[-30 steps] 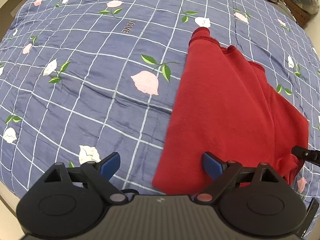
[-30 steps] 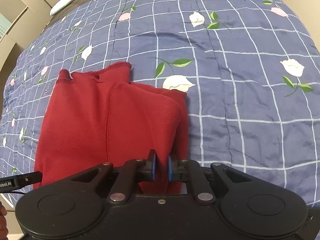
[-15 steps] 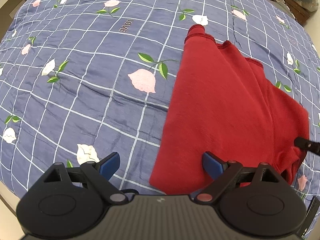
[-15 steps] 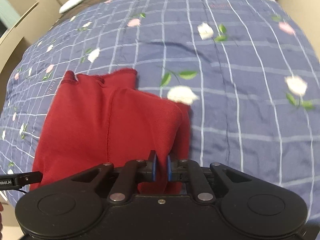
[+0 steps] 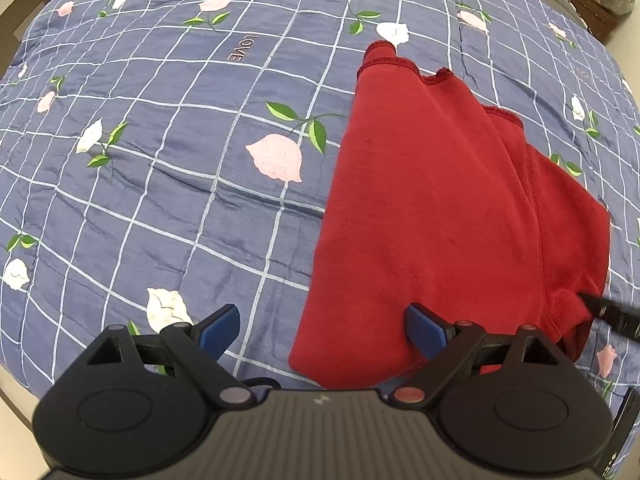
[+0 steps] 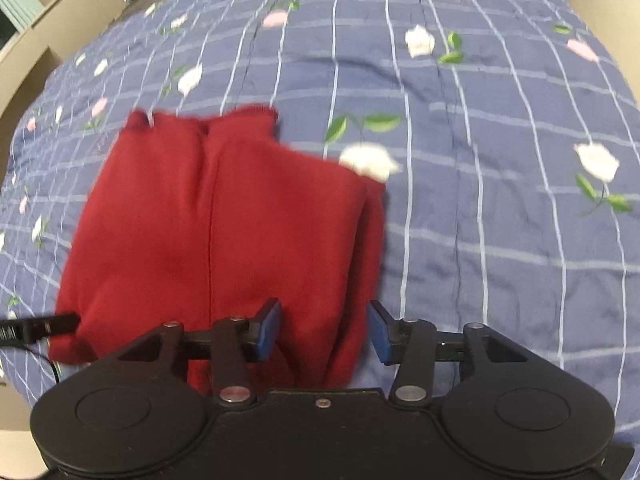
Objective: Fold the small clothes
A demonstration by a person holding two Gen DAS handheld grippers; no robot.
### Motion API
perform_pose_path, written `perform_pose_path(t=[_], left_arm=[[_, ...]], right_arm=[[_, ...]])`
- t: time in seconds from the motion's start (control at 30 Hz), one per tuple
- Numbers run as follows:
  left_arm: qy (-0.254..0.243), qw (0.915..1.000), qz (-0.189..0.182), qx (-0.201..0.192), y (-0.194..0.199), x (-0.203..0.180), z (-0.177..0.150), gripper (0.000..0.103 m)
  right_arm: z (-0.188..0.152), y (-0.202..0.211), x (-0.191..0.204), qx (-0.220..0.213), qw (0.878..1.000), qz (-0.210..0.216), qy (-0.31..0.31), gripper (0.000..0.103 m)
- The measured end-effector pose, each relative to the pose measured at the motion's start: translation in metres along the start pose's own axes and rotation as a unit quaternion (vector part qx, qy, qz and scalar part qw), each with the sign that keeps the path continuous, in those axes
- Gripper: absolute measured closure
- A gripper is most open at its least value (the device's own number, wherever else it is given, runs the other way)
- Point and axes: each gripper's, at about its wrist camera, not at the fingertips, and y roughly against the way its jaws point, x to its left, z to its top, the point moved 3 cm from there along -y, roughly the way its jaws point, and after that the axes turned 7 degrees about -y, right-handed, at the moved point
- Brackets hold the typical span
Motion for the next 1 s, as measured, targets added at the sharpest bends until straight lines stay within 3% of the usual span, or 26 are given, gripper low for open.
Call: perform_pose_path(t=[0.1, 0.3, 0.33, 0.47, 0.73, 1.0], left_arm=[[-0.002, 1.0, 0.0, 0.0, 0.0, 0.0, 0.0, 0.01], [0.002, 1.0, -0.002, 0.002, -0.001, 0.003, -0.002, 0.01], [0.003, 1.0, -0.002, 0.002, -0.001, 0.004, -0.002, 0.009], [0.008, 1.0, -0.004, 0.003, 0.0, 0.006, -0.003, 0.008], [0.009, 0.9998, -0.01, -0.014, 0.008, 0.008, 0.006, 0.004], [-0.004, 0.9998, -0.001, -0.021, -0.009, 0.007, 0.031, 0.003]], right_arm=[[-0.016, -0.001, 0.0, 0.006, 1.0, -0.01, 0.002, 0.05], [-0.043, 0.008, -0.005, 0.009, 1.0, -0.022, 0.003, 0.027], [-0.045, 0.008, -0.008, 0.011, 1.0, -0.025, -0.001, 0.02], [-0.042, 0.011, -0.026, 0.013, 0.999, -0.025, -0.046, 0.006], [-0.014, 0.023, -0.041, -0.029, 0.993, 0.009, -0.115, 0.001], [0.008, -0.009, -0.022, -0.01, 0.993, 0.043, -0.112, 0.001]])
